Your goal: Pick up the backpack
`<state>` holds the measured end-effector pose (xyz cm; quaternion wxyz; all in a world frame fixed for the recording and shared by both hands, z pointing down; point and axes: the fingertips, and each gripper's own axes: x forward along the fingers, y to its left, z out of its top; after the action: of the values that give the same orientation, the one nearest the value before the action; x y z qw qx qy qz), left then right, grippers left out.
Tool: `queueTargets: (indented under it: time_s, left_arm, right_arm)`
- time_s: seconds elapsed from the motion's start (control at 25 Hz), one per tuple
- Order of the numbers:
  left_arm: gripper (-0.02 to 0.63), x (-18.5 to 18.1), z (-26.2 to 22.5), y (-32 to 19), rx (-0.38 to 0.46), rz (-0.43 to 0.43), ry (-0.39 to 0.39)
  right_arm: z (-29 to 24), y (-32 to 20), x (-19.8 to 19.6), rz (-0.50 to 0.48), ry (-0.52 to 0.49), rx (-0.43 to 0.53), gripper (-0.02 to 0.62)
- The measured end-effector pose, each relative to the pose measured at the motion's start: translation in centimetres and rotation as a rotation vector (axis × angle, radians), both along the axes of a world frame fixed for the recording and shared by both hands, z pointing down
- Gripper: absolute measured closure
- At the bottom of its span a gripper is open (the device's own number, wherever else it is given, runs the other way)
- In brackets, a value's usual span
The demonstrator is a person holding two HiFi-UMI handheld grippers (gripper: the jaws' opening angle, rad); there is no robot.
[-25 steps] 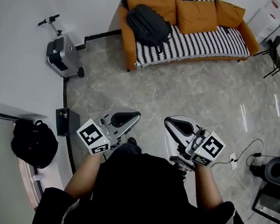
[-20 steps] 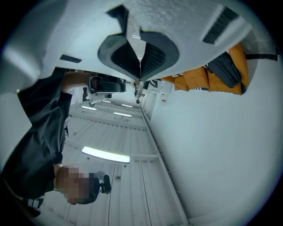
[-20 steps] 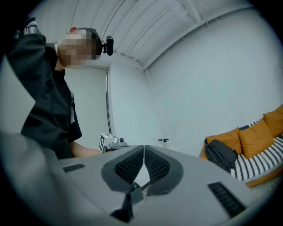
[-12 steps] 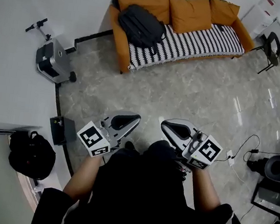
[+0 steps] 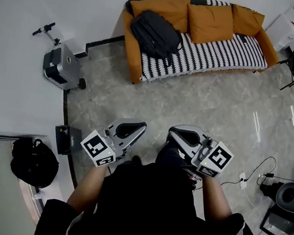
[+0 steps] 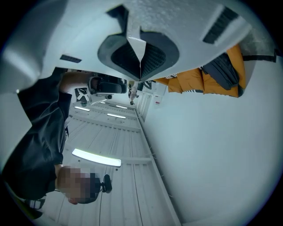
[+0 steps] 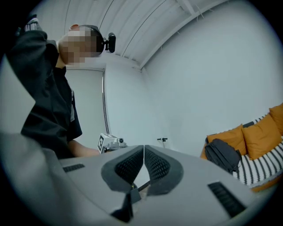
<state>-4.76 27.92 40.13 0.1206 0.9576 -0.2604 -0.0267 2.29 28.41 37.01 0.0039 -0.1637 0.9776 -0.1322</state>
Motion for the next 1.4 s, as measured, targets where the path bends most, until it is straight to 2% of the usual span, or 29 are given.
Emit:
queueTargets:
  time_s: [0.36, 0.76, 0.92, 1.12, 1.4]
  left_arm:
    - [0.583, 4.9, -1.3, -8.9, 0.030, -0.092, -0.023]
    - [0.583, 10.9, -2.5, -15.1, 0.041, -0.170, -0.040]
    - [0.583, 11.3, -2.2, -16.3, 0.025, -0.206, -0.044]
    - [0.583, 10.9, -0.9, -17.8, -0.009, -0.231, -0.040]
    - [0.583, 11.5, 1.3, -21.9, -0.042, -0.206, -0.019]
  right_arm:
    - [-1.4, -10.1, 5.1, -0.070, -0.043, 0.036, 0.568]
    - [-1.8, -16.6, 11.8, -0.145, -0.065, 0.029, 0.568]
    - [-1.1, -18.2, 13.1, -0.149, -0.072, 0.002, 0.568]
    - [0.0, -19.8, 12.8, -0.165, -0.070, -0.026, 0.568]
    - [1.3, -23.9, 13.3, -0.141, -0.047, -0.044, 0.568]
